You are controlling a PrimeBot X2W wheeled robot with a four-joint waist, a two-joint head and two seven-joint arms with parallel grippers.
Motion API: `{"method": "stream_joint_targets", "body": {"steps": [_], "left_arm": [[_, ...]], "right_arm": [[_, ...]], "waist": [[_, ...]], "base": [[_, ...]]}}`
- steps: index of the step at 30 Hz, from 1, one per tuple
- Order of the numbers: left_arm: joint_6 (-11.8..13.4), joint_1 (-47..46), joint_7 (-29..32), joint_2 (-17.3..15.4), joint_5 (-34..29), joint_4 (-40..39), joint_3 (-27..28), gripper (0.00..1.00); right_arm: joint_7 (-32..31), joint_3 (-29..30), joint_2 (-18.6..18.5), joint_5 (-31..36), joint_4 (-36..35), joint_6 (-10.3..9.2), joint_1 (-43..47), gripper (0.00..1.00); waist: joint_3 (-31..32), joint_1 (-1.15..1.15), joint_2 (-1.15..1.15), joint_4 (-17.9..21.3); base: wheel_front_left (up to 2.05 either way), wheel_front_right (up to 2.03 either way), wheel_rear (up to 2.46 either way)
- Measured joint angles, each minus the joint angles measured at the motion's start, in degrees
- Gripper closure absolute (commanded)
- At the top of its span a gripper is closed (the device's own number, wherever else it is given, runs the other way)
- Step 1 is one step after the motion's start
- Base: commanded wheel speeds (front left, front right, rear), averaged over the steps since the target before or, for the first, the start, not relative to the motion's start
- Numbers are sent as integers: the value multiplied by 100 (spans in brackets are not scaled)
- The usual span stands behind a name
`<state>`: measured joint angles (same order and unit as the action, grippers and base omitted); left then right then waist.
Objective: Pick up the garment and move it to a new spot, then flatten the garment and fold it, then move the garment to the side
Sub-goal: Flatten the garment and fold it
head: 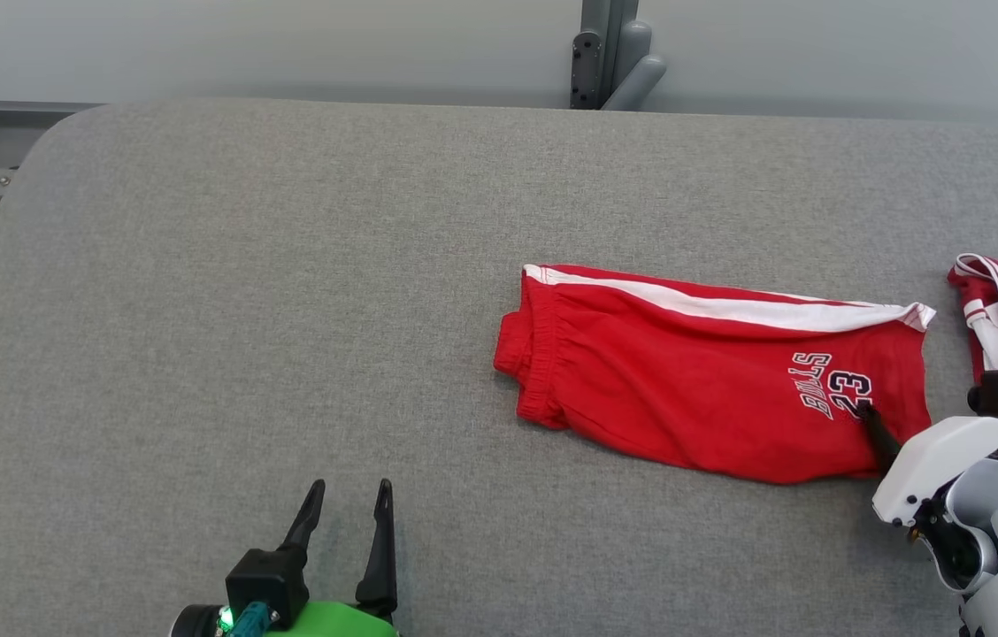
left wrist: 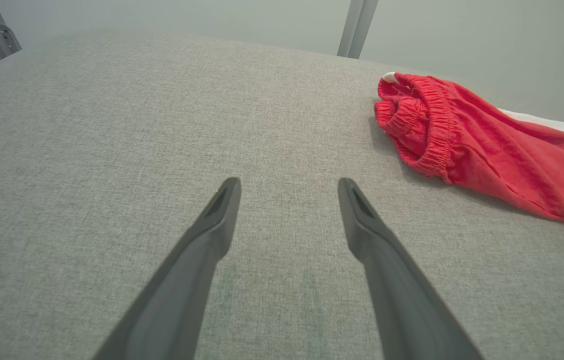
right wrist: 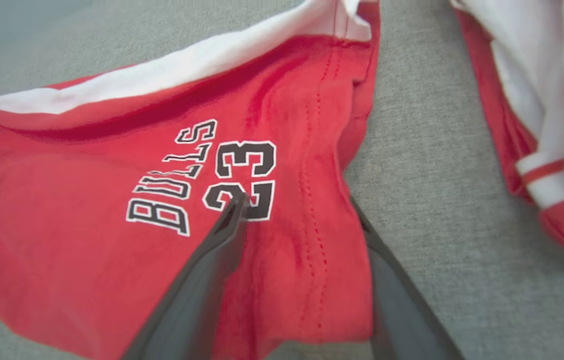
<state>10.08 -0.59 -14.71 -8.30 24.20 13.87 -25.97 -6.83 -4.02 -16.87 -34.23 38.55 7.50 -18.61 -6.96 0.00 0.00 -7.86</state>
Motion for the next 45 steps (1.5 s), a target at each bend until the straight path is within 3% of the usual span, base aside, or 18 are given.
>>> {"method": "stream_joint_targets", "body": {"steps": [11,20,24,34,45], "left_arm": [[-71,136,-26,13,-43,-41,97,0],[-96,372,-33,125,-193,-100,219,0],[-129,425,-33,186,-248,-122,257,0],[-336,346,-33,342,-334,-33,316,0],[-488,230,-34,483,-409,219,366,0]], "right_arm": [[313,98,-268,115,-324,1,-252,100],[-77,301,-791,258,-1060,1,-33,100],[-374,241,-861,490,-1475,0,46,100],[-1207,-1010,-394,748,-2221,0,-120,100],[-1504,-1714,-143,771,-1588,0,-748,100]], "waist": [[210,0,0,-6],[536,0,0,-5],[584,0,0,-34],[337,0,0,-250],[218,0,0,-683]], "base": [[0,0,0],[0,0,0],[0,0,0],[0,0,0],[0,0,0]]}}
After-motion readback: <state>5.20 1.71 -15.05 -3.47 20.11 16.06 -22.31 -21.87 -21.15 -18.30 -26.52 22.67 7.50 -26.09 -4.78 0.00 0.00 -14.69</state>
